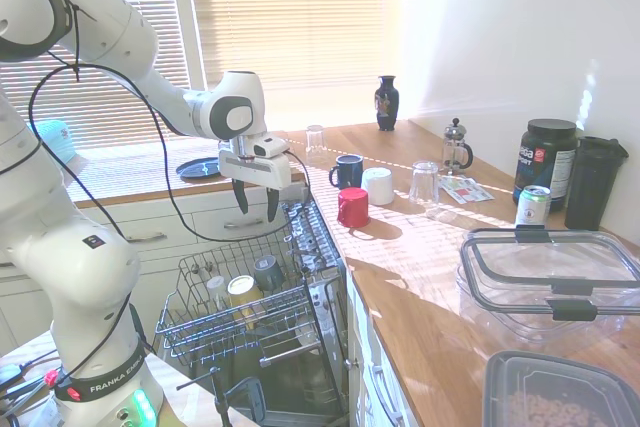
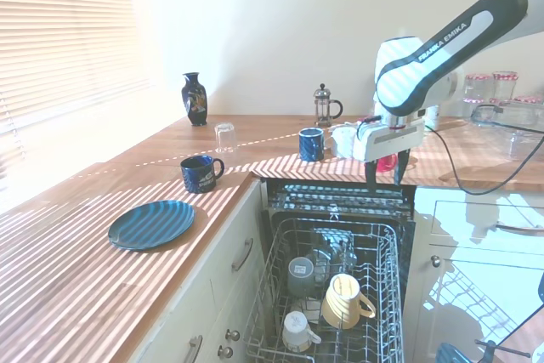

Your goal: Remove a mug cup out of the dishwasher

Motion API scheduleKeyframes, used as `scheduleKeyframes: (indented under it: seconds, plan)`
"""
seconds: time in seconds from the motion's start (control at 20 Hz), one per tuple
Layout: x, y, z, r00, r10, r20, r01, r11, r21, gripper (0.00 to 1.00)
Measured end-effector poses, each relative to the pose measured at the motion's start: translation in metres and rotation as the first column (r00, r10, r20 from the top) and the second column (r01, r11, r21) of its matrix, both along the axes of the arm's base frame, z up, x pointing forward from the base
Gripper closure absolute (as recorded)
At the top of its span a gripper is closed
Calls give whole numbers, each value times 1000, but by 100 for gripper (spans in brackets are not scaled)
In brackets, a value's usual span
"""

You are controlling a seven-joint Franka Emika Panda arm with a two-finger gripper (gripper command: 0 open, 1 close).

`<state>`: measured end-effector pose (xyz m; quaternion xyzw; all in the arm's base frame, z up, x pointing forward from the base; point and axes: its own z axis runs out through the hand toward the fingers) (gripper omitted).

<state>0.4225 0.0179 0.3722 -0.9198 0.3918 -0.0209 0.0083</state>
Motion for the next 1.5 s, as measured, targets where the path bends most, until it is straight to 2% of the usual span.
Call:
scheduleKeyframes:
  seconds: [0.15, 0.3, 0.45, 0.7, 1.0, 1.3, 1.5]
  plan:
    - [1, 3, 0, 1000, 14, 9, -14, 1000, -9, 0]
    - [1, 41, -5, 993, 116, 15, -115, 993, -40, 0]
    - [-2, 98, -17, 969, 245, 14, -242, 965, -97, 0]
    - [11, 152, -63, 928, 372, -24, -370, 914, -167, 0]
    - [49, 163, -130, 885, 455, -97, -465, 858, -217, 0]
    - [85, 158, -167, 856, 499, -135, -517, 822, -237, 0]
    - [92, 151, -204, 837, 521, -170, -548, 803, -235, 0]
